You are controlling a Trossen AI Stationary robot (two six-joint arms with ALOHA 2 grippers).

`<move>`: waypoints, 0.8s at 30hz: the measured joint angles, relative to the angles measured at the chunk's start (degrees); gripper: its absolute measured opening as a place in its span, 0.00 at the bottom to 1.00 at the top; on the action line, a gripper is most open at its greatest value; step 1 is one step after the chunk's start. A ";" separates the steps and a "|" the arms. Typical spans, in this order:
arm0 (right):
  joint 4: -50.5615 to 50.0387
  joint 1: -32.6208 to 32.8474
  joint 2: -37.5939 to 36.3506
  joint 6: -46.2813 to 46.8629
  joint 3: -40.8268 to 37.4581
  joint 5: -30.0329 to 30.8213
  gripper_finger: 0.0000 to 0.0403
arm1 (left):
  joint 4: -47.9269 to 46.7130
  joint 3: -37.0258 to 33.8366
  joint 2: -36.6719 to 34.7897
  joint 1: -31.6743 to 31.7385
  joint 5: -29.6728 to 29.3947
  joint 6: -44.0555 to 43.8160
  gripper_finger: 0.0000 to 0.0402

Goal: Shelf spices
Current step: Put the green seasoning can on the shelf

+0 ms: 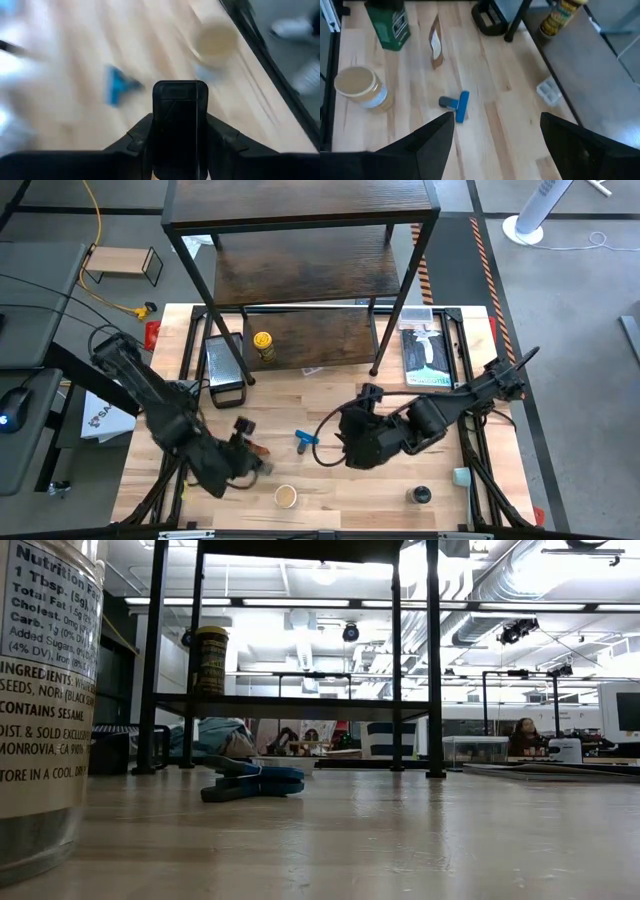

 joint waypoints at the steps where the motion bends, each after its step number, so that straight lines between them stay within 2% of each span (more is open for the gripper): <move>1: 1.17 -0.47 0.00 -1.32 0.00 -0.06 0.72 | -1.12 2.37 -0.65 0.37 -2.83 0.92 0.29; 5: 9.12 -2.39 0.02 -10.92 -0.02 -0.03 0.72 | -6.87 9.19 -2.29 4.71 -10.71 3.04 0.29; 9: 18.07 -5.10 0.02 -20.75 -0.09 -0.47 0.72 | -5.55 11.12 -2.78 11.56 -11.65 7.79 0.29; 12: 23.38 -7.99 0.02 -21.51 -0.09 -5.72 0.72 | -2.51 11.16 -2.56 15.54 -11.45 14.08 0.29; 17: 24.31 -11.30 0.42 -17.74 -0.09 -14.90 0.72 | 1.05 11.16 -2.37 20.36 -11.44 19.13 0.29; 21: 24.45 -11.57 0.80 -19.62 -0.09 -15.31 0.72 | 1.41 11.16 -2.37 22.39 -11.09 21.28 0.29; 24: 24.33 -11.79 2.02 -21.60 -0.09 -12.36 0.72 | 4.29 11.16 -2.37 23.38 -9.60 22.94 0.29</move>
